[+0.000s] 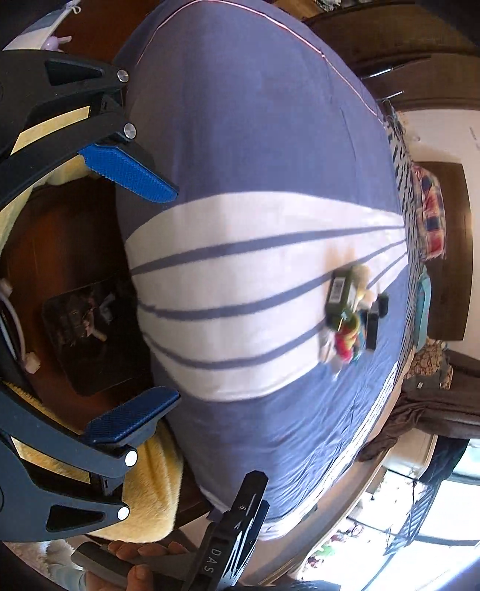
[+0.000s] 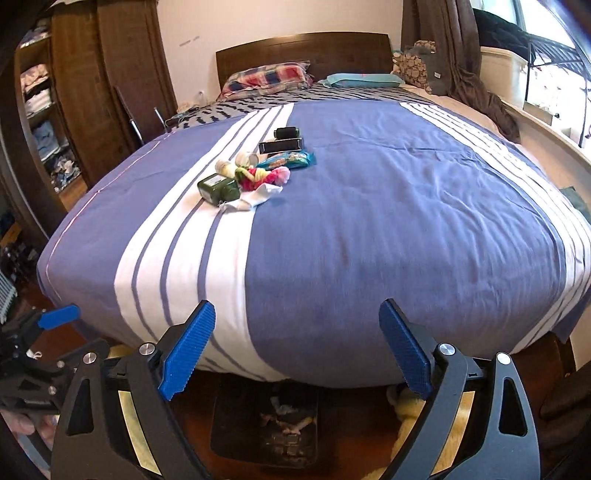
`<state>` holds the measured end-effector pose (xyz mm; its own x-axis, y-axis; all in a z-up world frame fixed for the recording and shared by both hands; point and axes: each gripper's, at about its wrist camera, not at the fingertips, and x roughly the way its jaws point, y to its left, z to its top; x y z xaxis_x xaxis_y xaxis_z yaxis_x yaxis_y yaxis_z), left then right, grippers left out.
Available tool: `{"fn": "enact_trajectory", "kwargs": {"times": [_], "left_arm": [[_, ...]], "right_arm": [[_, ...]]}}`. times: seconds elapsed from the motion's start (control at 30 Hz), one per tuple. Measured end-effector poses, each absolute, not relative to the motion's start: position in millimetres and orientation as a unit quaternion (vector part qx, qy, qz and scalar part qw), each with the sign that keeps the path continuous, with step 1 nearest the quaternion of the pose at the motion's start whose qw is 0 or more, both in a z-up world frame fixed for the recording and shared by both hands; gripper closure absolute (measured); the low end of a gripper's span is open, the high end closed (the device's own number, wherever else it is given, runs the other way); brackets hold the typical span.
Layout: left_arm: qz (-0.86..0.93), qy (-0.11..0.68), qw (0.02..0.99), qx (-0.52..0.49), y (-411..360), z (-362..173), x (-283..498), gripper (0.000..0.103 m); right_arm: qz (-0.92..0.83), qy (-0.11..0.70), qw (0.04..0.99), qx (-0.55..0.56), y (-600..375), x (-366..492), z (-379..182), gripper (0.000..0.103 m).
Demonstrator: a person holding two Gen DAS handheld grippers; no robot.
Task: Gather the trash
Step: 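Grasp the white tissue with the right gripper while the left gripper grasps the green bottle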
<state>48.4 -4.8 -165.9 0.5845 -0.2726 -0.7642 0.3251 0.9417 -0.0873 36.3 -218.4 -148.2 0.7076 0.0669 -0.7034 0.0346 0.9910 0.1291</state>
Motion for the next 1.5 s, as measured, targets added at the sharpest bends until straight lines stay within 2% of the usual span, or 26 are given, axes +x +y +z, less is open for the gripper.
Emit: {"fn": "enact_trajectory", "kwargs": {"times": [0.3,0.4,0.53,0.77,1.0,1.03,1.07,1.1,1.5], "left_arm": [[-0.136,0.425,0.894,0.040,-5.6,-170.2,103.9,0.008],[-0.131,0.421,0.896,0.045,-8.6,-168.2,122.8,0.008],[-0.131,0.419,0.897,0.044,-12.1,-166.7,143.2,0.008],[-0.136,0.420,0.896,0.043,-17.4,-167.9,166.9,0.008],[-0.146,0.424,0.892,0.045,-29.9,-173.5,189.1,0.008],[-0.147,0.425,0.892,0.044,-31.4,-174.1,191.9,0.008],[-0.149,0.426,0.891,0.043,-33.2,-174.8,194.8,0.008],[-0.153,0.427,0.890,0.040,-35.4,-175.7,198.3,0.008],[-0.188,0.433,0.880,0.056,-90.0,-183.9,246.6,0.008]], "right_arm": [[0.041,0.396,0.915,0.067,-209.1,107.7,-159.1,0.013],[0.050,0.400,0.912,0.070,-205.1,130.5,-161.7,0.026],[0.068,0.417,0.902,0.087,-200.0,164.8,-169.9,0.049],[0.083,0.428,0.892,0.118,-197.6,198.4,-173.6,0.066],[0.067,0.434,0.895,0.075,-181.7,213.8,-177.2,0.068],[0.068,0.433,0.896,0.077,-182.7,214.8,-177.3,0.071],[0.068,0.432,0.896,0.075,-184.5,216.2,-177.5,0.079],[0.067,0.431,0.897,0.071,-186.4,217.6,-176.9,0.080],[0.037,0.407,0.910,0.067,-239.2,205.3,-167.5,0.082]]}}
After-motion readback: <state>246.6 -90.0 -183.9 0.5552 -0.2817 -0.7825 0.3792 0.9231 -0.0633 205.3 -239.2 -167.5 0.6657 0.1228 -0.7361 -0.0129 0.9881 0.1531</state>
